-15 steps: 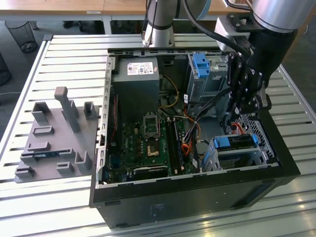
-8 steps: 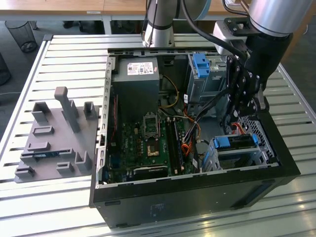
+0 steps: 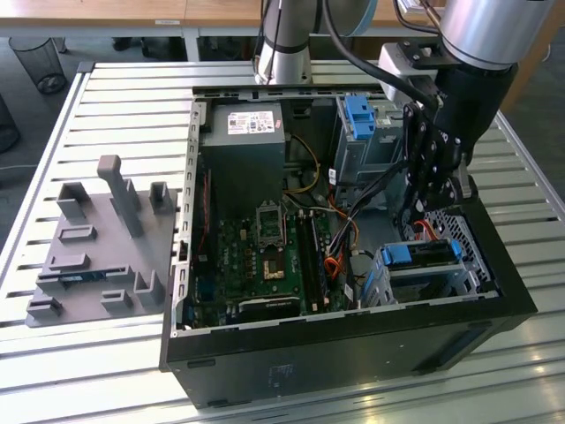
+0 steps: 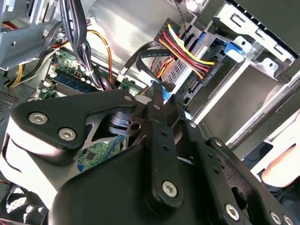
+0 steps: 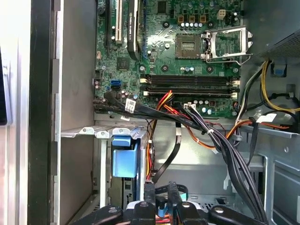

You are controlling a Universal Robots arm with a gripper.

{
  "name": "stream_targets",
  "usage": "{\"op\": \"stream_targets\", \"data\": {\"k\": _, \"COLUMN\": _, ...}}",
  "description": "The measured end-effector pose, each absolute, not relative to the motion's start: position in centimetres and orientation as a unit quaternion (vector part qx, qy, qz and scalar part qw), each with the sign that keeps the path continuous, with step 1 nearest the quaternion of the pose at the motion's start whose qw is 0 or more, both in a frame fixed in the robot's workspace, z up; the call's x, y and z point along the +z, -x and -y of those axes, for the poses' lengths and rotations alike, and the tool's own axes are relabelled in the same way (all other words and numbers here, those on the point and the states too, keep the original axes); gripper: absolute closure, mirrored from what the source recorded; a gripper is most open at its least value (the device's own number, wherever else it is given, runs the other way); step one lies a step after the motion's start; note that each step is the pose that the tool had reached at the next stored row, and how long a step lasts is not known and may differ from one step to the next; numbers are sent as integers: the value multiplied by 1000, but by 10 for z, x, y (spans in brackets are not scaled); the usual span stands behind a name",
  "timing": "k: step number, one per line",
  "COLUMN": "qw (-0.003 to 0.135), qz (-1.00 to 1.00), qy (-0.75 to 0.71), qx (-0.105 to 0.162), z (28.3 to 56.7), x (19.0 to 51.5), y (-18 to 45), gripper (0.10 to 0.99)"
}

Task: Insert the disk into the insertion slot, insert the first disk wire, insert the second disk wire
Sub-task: 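Insert the second disk wire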

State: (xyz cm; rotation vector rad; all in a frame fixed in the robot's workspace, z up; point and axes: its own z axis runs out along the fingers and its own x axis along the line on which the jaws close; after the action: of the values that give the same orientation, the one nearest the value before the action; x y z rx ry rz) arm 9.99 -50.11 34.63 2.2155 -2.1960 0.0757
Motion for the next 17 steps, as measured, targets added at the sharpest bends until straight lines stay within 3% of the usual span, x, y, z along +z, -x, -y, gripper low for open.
{"op": "stream_targets", "data": {"k": 1, "qw": 11, "qz": 704, "qy": -710, "qx": 25, "z": 501, "x": 346, "y": -100, "gripper": 847}}
{"op": "stream_targets", "data": {"k": 2, "qw": 12, "qz": 704, "qy": -710, "qx": 26, "z": 500, "x": 345, "y": -100, "gripper": 914}}
{"op": "stream_targets", "data": {"k": 4, "qw": 14, "qz": 704, "qy": -710, "qx": 27, "z": 499, "x": 344, "y": -100, "gripper": 937}}
{"op": "stream_targets", "data": {"k": 17, "qw": 16, "qz": 704, "qy": -710, "qx": 30, "z": 499, "x": 342, "y": -100, "gripper": 925}}
